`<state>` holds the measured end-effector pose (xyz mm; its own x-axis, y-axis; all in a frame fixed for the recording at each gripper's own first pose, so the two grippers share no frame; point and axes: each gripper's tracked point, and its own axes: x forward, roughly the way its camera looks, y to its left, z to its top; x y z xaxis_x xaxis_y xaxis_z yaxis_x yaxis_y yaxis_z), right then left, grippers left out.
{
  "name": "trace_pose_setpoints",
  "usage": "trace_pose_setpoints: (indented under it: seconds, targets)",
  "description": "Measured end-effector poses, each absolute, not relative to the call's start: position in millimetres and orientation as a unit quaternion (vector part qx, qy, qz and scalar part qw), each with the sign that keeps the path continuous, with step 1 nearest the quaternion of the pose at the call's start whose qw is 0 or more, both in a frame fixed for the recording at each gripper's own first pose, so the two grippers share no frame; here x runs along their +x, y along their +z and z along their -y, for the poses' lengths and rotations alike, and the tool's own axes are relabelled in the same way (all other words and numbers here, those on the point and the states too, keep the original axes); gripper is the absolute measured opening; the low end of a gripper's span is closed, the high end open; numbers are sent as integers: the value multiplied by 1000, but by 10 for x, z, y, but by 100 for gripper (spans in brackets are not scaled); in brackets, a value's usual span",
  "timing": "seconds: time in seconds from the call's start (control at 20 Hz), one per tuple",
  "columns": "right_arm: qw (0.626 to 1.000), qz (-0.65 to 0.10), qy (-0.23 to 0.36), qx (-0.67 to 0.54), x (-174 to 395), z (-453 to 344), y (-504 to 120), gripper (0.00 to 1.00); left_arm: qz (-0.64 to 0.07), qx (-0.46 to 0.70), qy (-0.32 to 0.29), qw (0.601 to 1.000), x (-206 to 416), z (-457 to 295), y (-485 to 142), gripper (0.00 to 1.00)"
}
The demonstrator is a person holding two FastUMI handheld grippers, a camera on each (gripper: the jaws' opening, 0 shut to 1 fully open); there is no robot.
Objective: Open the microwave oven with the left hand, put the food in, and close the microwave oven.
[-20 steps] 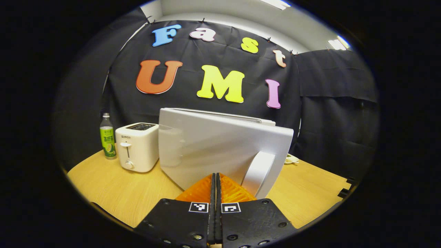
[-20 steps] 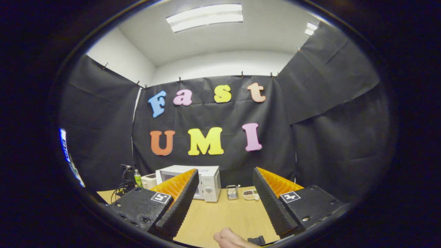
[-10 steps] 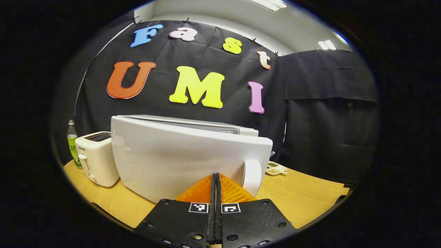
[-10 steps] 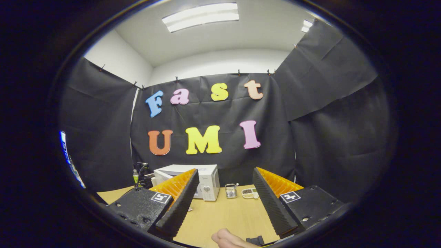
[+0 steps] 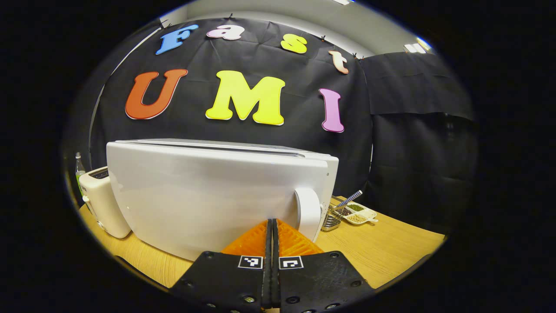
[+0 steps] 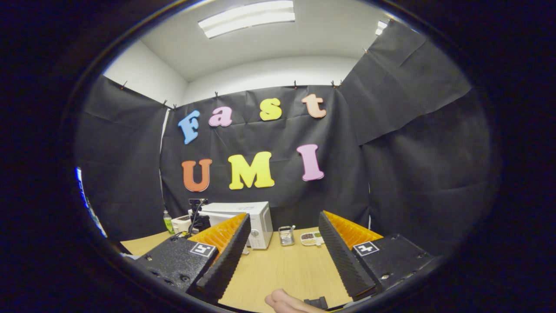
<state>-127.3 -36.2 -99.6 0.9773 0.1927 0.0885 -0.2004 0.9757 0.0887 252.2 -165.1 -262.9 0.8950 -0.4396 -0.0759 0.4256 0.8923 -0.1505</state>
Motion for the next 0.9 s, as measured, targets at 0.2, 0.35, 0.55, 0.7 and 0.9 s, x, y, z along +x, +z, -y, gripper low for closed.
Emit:
trace_pose_setpoints:
  seconds: [0.2,0.35,0.55,0.7,0.9]
  targets:
    - [993,39,96,56,-1231,456,-1036,100,-63,-54,-203,976,2747,1718,-2626,0]
    - [994,40,91,55,-1214,527,-1061,100,-61,-30,-179,981,2903,1735,-2598,0]
    - [994,34,88,54,-1195,526,-1094,100,-71,-40,-160,984,2959,1722,-2652,0]
    - [994,31,87,53,-1187,509,-1106,100,-83,-70,-158,981,2945,1689,-2653,0]
    - [995,30,82,50,-1178,467,-1087,100,-98,-87,-158,979,2753,1623,-2591,0]
